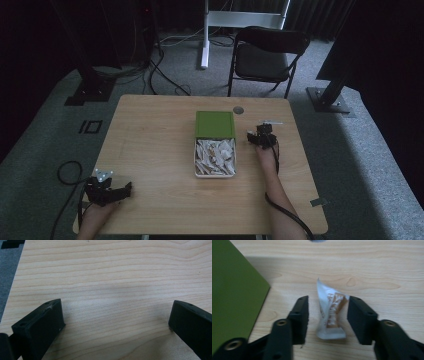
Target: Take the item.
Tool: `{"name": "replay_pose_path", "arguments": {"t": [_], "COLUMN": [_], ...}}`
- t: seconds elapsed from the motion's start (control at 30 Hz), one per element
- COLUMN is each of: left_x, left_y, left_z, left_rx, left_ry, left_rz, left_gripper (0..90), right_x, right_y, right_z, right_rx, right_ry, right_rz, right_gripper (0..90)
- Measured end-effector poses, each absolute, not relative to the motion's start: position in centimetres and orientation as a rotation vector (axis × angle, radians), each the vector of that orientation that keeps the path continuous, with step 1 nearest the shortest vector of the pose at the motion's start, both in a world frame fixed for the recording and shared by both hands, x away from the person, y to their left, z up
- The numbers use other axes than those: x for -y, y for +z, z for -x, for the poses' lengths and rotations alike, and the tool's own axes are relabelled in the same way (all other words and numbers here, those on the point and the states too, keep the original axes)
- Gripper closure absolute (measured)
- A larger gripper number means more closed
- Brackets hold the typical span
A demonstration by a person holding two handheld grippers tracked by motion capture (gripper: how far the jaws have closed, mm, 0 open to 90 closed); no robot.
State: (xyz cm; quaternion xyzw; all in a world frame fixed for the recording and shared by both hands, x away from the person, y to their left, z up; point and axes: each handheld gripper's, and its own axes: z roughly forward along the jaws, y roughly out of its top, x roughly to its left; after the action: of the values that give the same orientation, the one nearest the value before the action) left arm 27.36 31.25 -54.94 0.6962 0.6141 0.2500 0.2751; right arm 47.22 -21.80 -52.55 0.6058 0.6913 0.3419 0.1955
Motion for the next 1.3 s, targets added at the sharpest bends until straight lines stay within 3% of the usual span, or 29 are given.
{"name": "replay_pose_path", "arguments": {"t": [0.4, 0.63, 1.3], "left_x": [-31.3, -31.3, -31.3], "left_y": [-54.9, -54.9, -54.9], "left_z": [-27.4, -27.4, -27.4], "left_rx": [-1.651, -1.650, -1.650], "left_ry": [0.672, 0.672, 0.672], "left_rz": [-1.874, -1.874, -1.874], "left_gripper": [0.7, 0.7, 0.7], "right_x": [23.5, 24.6, 28.0], "right_y": [-51.3, -52.4, -54.2], "right_z": [-45.4, -44.0, -39.0], "right_rx": [-1.931, -1.906, -1.899], "right_ry": [1.016, 0.939, 0.922], "right_rz": [-1.709, -1.732, -1.721], "right_gripper": [22.7, 11.8, 11.7]}}
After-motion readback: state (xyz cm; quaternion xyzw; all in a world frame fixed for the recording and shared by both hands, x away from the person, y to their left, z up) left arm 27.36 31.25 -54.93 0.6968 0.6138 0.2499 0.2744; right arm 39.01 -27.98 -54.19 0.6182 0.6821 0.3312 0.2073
